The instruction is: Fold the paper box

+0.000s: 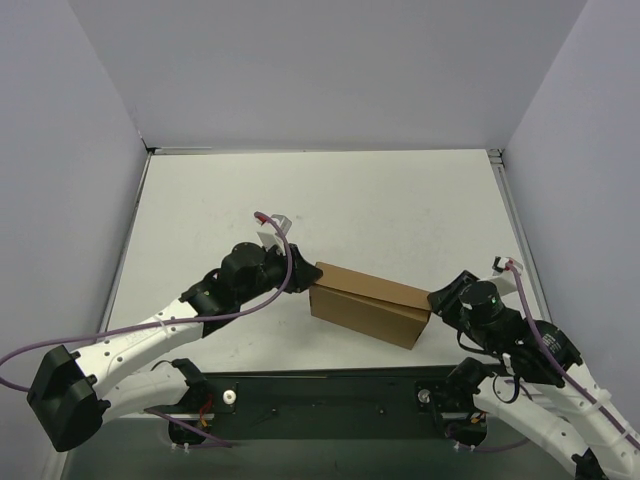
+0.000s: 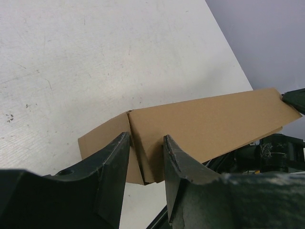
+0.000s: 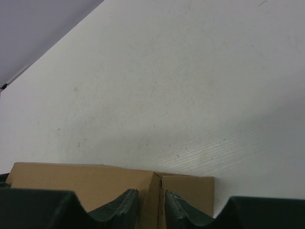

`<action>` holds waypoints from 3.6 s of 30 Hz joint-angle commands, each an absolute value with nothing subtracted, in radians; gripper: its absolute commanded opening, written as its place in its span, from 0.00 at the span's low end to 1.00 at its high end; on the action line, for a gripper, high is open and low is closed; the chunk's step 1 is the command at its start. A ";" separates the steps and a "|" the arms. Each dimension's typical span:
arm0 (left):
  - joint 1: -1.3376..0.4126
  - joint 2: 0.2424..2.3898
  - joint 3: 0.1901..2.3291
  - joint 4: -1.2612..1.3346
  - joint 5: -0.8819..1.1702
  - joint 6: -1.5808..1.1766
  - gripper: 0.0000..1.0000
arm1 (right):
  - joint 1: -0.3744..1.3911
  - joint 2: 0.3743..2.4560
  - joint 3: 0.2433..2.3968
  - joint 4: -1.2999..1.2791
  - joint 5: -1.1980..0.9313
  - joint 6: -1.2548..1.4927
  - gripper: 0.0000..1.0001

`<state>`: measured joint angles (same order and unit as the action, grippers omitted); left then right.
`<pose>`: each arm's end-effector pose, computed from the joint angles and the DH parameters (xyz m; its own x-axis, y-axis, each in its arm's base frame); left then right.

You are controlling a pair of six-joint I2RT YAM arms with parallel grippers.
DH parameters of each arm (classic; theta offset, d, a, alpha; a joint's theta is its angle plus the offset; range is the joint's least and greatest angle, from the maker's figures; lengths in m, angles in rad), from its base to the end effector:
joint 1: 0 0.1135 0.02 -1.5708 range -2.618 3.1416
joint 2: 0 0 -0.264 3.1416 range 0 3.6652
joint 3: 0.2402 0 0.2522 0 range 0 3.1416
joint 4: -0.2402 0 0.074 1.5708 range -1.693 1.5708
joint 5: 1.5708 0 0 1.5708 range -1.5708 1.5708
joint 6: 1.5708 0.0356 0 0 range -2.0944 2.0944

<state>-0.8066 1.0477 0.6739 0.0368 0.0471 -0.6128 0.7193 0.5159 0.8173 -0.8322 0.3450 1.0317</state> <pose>0.1659 -0.1755 0.2724 -0.6196 -0.1838 -0.7631 0.4835 0.6765 -0.5555 0.0825 0.0563 0.3193 -0.5393 0.6012 -0.5896 0.1211 0.7483 0.6522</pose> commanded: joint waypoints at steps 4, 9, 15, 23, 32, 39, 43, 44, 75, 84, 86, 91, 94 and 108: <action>-0.815 1.100 0.626 -0.195 -0.026 -0.545 0.42 | 0.715 0.468 0.706 -0.923 0.290 1.074 0.20; -0.822 1.097 0.615 -0.187 -0.035 -0.551 0.42 | 0.716 0.469 0.675 -0.963 0.281 1.075 0.08; -0.828 1.100 0.601 -0.186 -0.049 -0.552 0.42 | 0.718 0.472 0.672 -1.032 0.264 1.052 0.00; -0.836 1.104 0.577 -0.181 -0.051 -0.528 0.41 | 0.718 0.535 0.667 -1.120 0.209 0.980 0.00; -0.856 1.130 0.574 -0.192 -0.089 -0.514 0.37 | 0.721 0.618 0.712 -1.241 0.209 0.897 0.06; -0.903 1.149 0.566 -0.213 -0.150 -0.503 0.33 | 0.747 0.693 0.770 -1.272 0.204 0.882 0.18; -0.905 1.143 0.564 -0.198 -0.141 -0.511 0.30 | 0.744 0.686 0.811 -1.244 0.184 0.905 0.37; -0.907 1.141 0.566 -0.198 -0.140 -0.511 0.30 | 0.744 0.689 0.818 -1.243 0.181 0.908 0.41; -0.911 1.157 0.597 -0.196 -0.141 -0.509 0.28 | 0.735 0.633 0.725 -1.209 0.035 0.959 0.00; -0.913 1.163 0.603 -0.184 -0.129 -0.505 0.28 | 0.735 0.747 0.868 -1.351 0.084 0.862 0.12; -0.914 1.164 0.604 -0.176 -0.121 -0.503 0.28 | 0.735 0.753 0.865 -1.351 0.078 0.870 0.16; -0.914 1.173 0.624 -0.172 -0.106 -0.488 0.28 | 0.735 0.746 0.848 -1.362 0.072 0.885 0.23; -0.914 1.184 0.630 -0.169 -0.104 -0.485 0.28 | 0.735 0.724 0.838 -1.365 0.069 0.919 0.23; -0.917 1.198 0.574 -0.112 -0.100 -0.486 0.25 | 0.867 0.597 0.643 -1.302 0.061 1.161 0.03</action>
<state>-0.9016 1.1217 0.6716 0.1364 -0.1398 -0.5243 0.7826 0.5117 0.8055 -0.9291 0.2008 1.1267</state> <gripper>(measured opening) 0.324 0.136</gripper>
